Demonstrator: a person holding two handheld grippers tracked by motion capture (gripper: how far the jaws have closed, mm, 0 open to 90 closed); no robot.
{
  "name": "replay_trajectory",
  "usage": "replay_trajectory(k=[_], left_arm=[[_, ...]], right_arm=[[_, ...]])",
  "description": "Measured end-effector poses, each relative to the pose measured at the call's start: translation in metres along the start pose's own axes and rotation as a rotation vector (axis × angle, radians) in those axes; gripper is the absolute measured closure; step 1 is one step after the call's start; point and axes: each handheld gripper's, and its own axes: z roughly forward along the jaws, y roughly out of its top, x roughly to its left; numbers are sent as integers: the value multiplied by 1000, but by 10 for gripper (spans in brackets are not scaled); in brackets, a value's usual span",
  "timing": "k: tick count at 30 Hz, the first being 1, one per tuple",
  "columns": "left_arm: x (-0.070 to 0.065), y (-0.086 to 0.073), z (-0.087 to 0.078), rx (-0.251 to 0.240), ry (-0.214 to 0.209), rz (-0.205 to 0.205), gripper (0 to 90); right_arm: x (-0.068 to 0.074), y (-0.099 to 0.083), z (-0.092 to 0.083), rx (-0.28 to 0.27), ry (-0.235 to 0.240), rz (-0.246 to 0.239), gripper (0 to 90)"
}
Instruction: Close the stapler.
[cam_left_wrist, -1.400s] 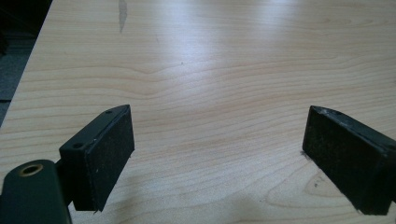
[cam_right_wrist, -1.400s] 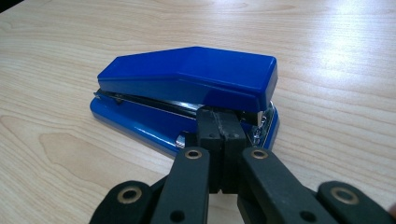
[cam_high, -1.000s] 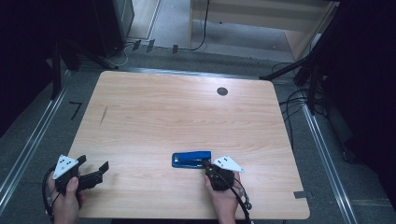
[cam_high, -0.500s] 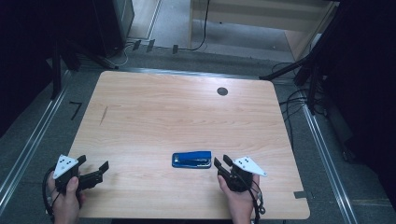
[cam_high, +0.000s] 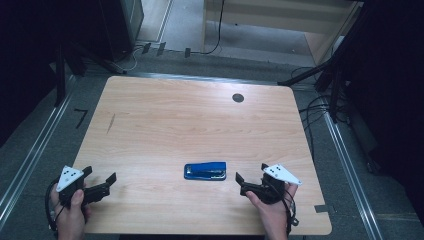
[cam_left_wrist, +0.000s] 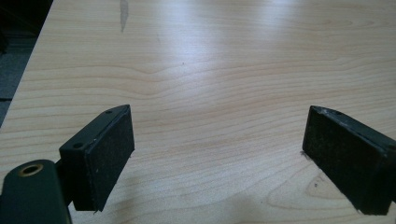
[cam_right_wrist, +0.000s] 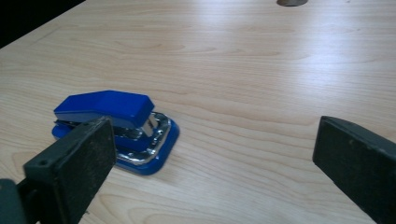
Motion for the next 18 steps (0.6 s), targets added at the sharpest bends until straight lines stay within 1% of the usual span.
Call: replay_trajectory(k=[4,10,18], left_arm=[[0,0,0,6,2,8,94],[-1,0,0,5,8,9,94],[-1,0,0,5,12,9,94]], right_arm=[[-9,0,-9,-5,0,-10,0],[-28,-2,-18,-5,-23,4,0],[-47,-5,-32,-13,-50,15,0]])
